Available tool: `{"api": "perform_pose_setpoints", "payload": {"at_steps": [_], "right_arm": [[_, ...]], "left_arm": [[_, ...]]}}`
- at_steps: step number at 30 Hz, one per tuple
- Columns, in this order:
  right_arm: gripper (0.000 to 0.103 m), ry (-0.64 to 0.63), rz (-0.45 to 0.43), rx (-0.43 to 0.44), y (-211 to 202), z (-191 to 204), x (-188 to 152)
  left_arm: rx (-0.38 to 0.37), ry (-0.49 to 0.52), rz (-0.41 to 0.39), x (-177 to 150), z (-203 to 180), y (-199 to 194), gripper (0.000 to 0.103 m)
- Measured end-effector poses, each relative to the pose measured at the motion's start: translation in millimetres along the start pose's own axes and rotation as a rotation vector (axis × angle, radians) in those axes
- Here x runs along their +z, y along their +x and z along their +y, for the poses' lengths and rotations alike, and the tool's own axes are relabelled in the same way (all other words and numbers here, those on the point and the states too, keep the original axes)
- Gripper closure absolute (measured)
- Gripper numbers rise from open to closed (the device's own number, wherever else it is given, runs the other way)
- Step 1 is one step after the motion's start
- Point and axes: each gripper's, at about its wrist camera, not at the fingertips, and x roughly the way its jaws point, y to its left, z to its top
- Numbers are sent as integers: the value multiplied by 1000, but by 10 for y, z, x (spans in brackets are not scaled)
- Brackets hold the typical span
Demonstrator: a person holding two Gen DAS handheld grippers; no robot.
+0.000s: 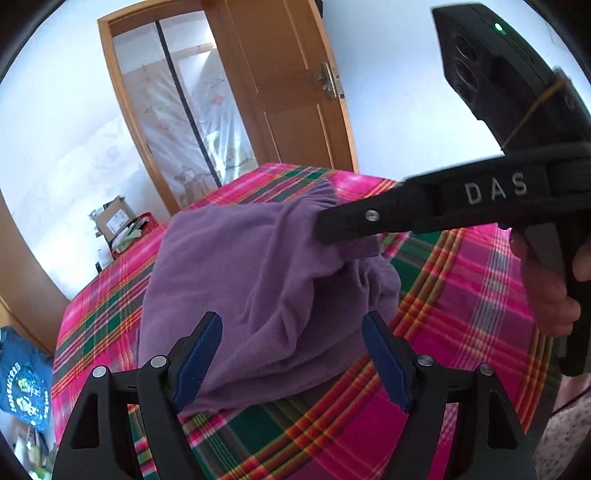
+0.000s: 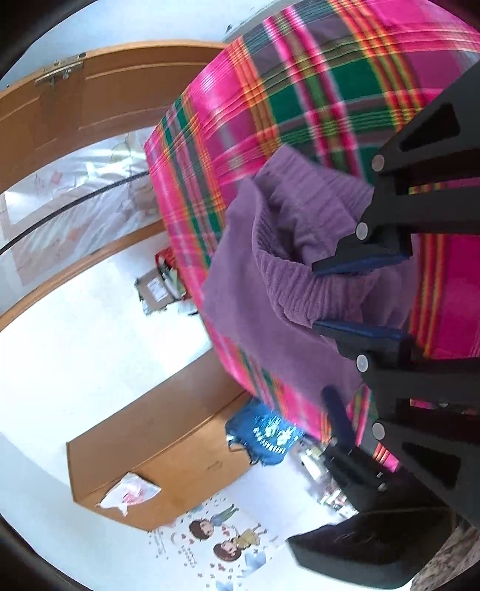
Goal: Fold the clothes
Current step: 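Grasp the ribbed band of the purple garment with the right gripper while the left gripper grasps another edge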
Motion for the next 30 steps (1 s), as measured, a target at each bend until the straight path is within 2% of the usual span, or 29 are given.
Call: {"api": "perform_pose_setpoints", "payload": {"at_steps": [4, 7, 8, 9, 10, 11, 12, 14, 15, 17, 22, 26, 30], "right_arm": [[77, 11, 3, 51, 30, 69, 135], [78, 16, 10, 58, 61, 98, 167], [77, 19, 14, 58, 74, 98, 164], [77, 22, 19, 58, 87, 98, 160], [77, 30, 25, 61, 102, 90, 159], [77, 39, 31, 64, 117, 79, 160], [77, 50, 35, 65, 128, 62, 159], [77, 71, 42, 74, 139, 31, 151], [76, 77, 44, 77, 141, 20, 142], [76, 87, 46, 83, 133, 0, 130], [76, 144, -2, 97, -34, -81, 94], [72, 161, -4, 33, -152, -163, 12], [70, 171, 46, -46, -114, -245, -95]], "left_arm": [[-20, -70, 30, 107, 140, 125, 25], [-59, -129, 51, 186, 250, 214, 33], [-70, -145, 59, 203, 281, 244, 40], [-79, -159, 68, 216, 309, 275, 56], [-84, -179, 88, 222, 349, 320, 65], [-87, -202, 112, 225, 394, 370, 80], [-97, -232, 130, 222, 443, 413, 85], [-118, -291, 155, 214, 538, 474, 86], [-109, -306, 156, 213, 566, 481, 91], [-83, -325, 153, 207, 633, 484, 92], [-72, -422, 136, 224, 874, 475, 92], [-47, -484, 91, 250, 1066, 372, 92], [-33, -558, 56, 261, 1274, 253, 92]]}}
